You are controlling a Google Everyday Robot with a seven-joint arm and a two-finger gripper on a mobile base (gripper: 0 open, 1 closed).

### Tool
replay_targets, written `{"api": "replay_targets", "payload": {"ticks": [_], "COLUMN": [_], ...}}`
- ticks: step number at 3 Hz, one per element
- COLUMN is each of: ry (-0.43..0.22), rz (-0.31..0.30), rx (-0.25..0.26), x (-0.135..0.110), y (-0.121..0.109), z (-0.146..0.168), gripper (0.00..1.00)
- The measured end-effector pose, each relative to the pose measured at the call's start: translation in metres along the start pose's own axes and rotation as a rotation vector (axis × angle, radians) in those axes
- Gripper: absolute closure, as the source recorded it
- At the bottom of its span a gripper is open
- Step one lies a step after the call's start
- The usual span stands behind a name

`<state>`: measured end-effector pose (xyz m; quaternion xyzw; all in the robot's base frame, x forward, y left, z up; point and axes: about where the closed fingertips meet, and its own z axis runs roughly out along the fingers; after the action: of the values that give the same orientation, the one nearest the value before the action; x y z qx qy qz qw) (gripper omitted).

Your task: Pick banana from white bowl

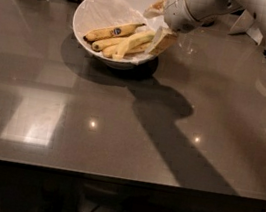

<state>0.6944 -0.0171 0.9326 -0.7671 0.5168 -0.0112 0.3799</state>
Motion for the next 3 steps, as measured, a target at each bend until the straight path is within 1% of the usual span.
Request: {"api": "replay_targets", "payload": {"ticks": [1, 2, 3], "ry": [0.0, 0.006, 0.004], "rz": [0.0, -0.002, 0.002], "rx": [0.0, -0.015, -0.024], "x": [0.0, 0.005, 0.007], "y": [0.0, -0.015, -0.019], "z": [0.0, 0.022, 0.035], "gripper": [0.43, 0.41, 0.43]}}
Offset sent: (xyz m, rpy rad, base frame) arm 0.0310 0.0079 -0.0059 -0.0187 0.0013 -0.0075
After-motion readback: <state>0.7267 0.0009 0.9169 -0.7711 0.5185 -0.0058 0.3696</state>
